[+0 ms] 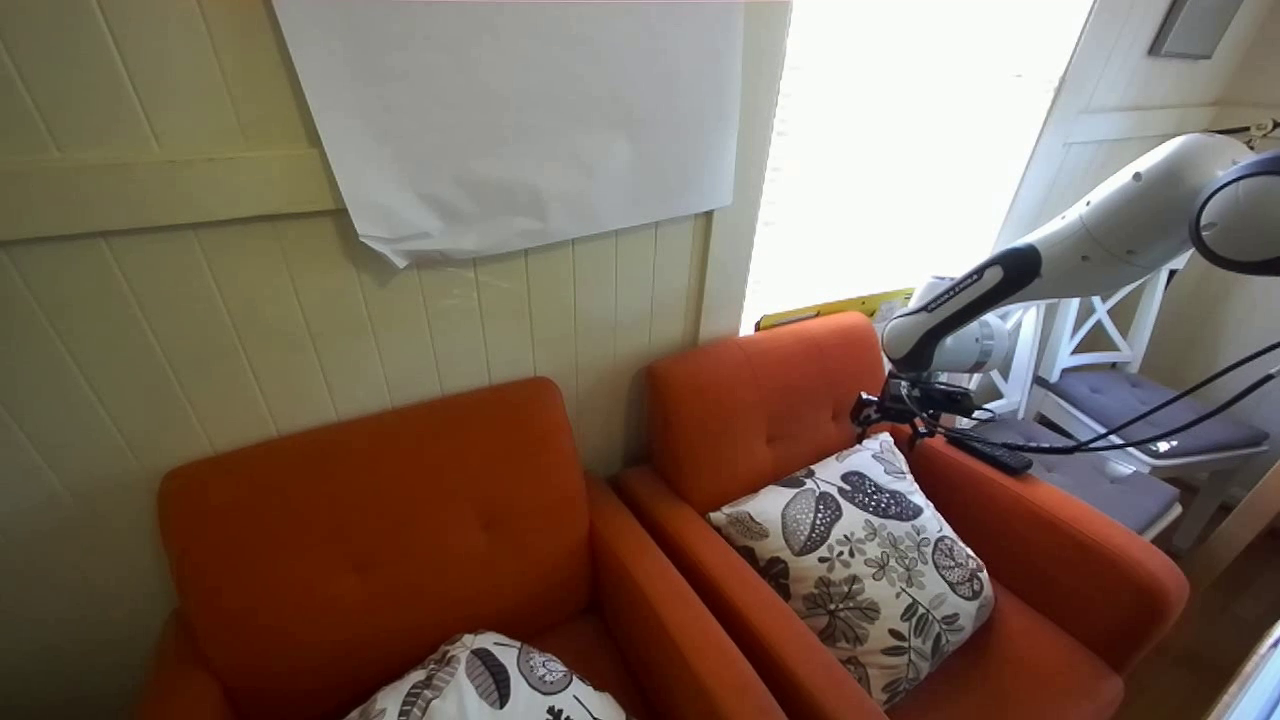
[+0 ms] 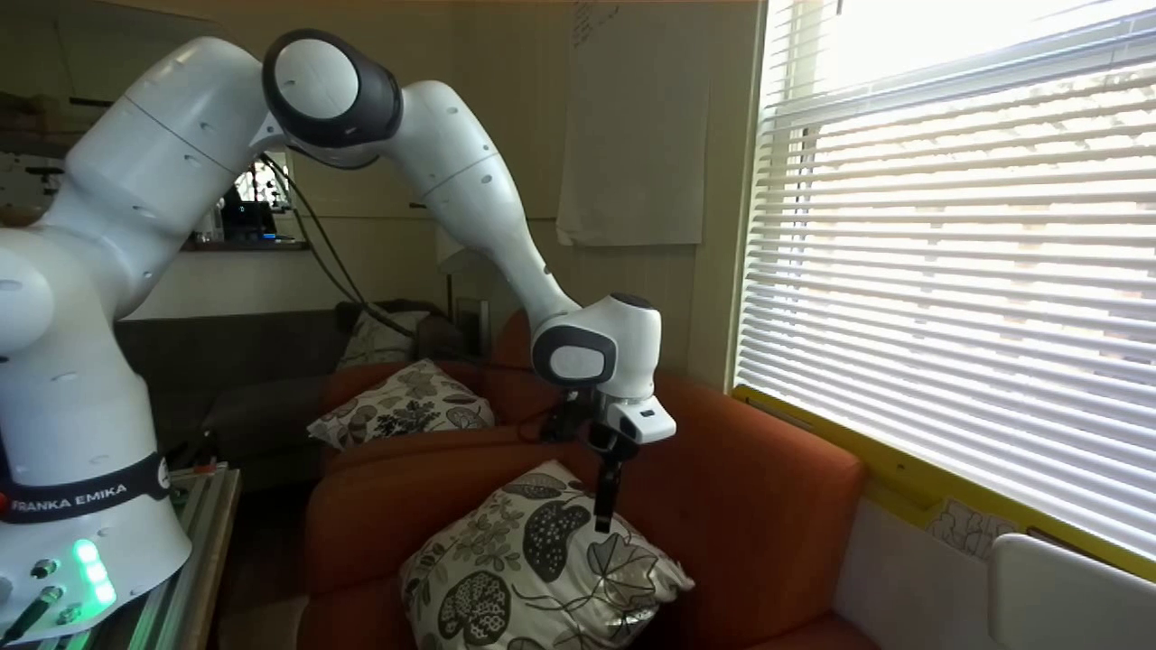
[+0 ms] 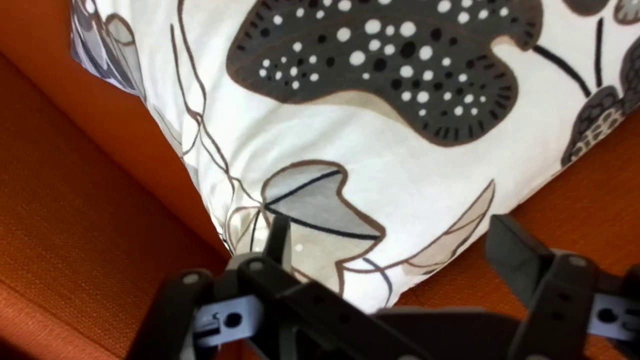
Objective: Set the cushion on the right couch upright
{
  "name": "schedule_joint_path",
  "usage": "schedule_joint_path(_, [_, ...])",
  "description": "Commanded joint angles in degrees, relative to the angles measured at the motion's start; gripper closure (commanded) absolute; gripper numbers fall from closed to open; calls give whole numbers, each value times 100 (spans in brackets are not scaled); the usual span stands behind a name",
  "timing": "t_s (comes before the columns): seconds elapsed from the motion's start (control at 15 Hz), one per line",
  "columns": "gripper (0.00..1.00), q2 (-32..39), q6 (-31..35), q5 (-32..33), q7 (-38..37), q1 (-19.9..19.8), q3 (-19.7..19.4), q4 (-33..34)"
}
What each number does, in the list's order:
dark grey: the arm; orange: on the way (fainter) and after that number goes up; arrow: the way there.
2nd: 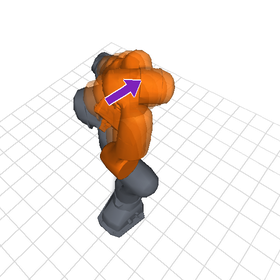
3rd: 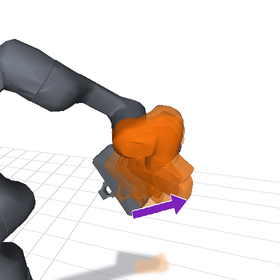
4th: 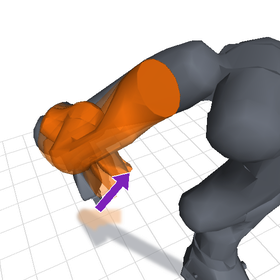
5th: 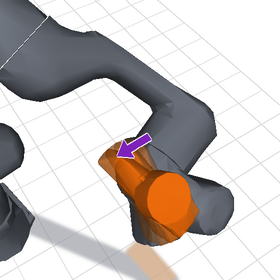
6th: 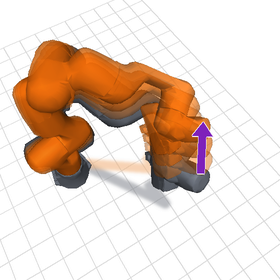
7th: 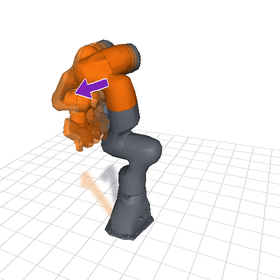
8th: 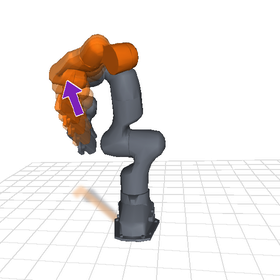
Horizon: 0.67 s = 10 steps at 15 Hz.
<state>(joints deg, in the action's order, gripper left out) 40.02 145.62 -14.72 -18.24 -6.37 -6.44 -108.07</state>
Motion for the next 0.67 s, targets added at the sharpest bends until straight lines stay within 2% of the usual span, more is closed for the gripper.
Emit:
schedule_joint_path(0.0, [0, 402, -113, -270, -659, 11, -41, 485])
schedule_joint_path(0.33, [0, 947, -206, -84, -1861, 393, -455, 1018])
schedule_joint_path(0.53, [0, 1318, -414, -65, -2246, 416, -481, 1436])
schedule_joint_path(0.6, [16, 1462, -503, -45, -2370, 430, -491, 1605])
